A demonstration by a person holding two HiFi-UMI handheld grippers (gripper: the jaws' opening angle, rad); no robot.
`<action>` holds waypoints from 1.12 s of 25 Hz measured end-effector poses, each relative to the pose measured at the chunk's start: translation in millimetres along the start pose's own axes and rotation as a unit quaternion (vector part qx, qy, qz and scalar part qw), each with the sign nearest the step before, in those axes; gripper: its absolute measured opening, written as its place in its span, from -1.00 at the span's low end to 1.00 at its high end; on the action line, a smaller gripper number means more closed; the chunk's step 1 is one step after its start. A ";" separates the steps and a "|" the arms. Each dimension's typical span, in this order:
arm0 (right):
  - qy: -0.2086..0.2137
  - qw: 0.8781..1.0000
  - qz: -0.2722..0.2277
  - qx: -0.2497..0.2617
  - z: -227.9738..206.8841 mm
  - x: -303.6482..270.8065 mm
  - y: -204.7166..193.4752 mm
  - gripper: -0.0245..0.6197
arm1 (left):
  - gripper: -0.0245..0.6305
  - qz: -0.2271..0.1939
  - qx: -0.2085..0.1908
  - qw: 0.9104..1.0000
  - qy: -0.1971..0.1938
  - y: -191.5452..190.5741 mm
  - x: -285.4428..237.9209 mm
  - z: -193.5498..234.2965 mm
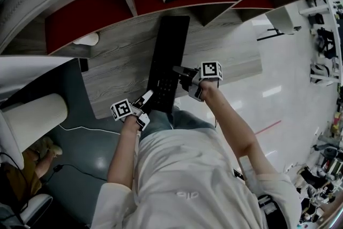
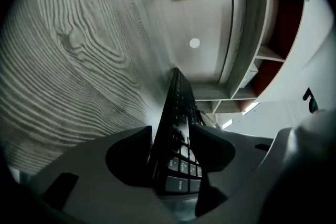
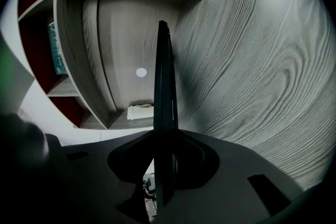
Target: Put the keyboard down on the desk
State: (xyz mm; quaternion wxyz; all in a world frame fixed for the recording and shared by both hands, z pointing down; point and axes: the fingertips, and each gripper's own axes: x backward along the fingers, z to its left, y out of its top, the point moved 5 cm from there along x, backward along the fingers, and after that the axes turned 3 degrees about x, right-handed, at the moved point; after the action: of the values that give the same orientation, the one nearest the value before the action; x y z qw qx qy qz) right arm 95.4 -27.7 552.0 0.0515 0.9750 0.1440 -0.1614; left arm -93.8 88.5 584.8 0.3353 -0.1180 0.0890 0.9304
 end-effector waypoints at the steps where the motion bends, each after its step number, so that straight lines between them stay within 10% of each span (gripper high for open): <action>1: -0.004 1.000 0.001 0.003 -1.7 -0.1 2.4 -0.56 | -0.27 0.006 -0.006 1.000 0.009 0.1 -3.9 2.9; 28: -0.084 0.996 -0.001 0.034 -29.0 7.3 46.1 -0.54 | -0.18 0.030 -0.105 0.990 0.091 5.4 -47.8 3.0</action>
State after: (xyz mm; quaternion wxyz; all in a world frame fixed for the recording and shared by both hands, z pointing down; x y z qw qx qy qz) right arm 124.4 -65.5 579.5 0.0305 0.9589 0.1350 -0.2477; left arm -62.1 56.4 601.6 0.2832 -0.2337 0.0241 0.9298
